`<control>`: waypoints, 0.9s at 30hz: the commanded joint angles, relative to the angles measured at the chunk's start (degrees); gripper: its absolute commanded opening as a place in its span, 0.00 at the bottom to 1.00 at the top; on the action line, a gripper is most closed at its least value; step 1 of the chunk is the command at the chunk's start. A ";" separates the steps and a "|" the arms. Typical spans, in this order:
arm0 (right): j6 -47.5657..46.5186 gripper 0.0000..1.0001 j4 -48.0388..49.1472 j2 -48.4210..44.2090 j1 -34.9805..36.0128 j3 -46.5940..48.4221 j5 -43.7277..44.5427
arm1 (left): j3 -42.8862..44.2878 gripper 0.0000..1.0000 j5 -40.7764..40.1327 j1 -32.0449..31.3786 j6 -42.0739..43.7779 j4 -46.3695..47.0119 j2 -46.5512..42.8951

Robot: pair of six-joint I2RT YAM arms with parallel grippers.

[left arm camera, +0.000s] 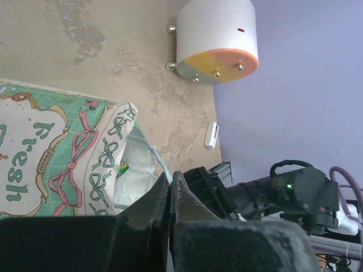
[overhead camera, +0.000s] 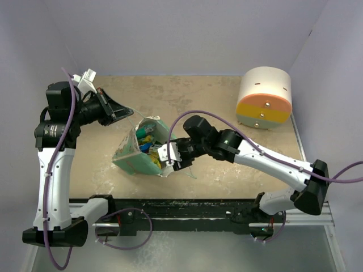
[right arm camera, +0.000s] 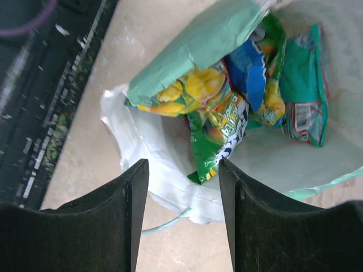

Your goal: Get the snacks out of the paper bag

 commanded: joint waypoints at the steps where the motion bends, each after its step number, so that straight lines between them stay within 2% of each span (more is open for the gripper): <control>1: -7.44 0.55 1.18 2.71 0.23 0.38 6.52 | -0.81 0.00 1.38 -0.12 -1.54 4.99 -1.92; 7: -5.09 0.59 5.07 7.91 0.42 2.68 15.45 | -1.21 0.00 2.89 -0.11 -1.53 6.32 -1.55; 17: -2.15 0.60 9.19 14.01 1.37 3.00 19.21 | -0.64 0.00 4.86 -0.12 -0.36 6.76 -0.62; 23: -1.64 0.56 10.99 17.07 2.13 3.52 19.82 | 0.21 0.00 5.96 -0.11 0.13 6.68 0.58; 27: -0.10 0.49 12.74 17.75 2.35 3.07 19.68 | 0.55 0.00 6.13 -0.12 0.31 6.03 0.99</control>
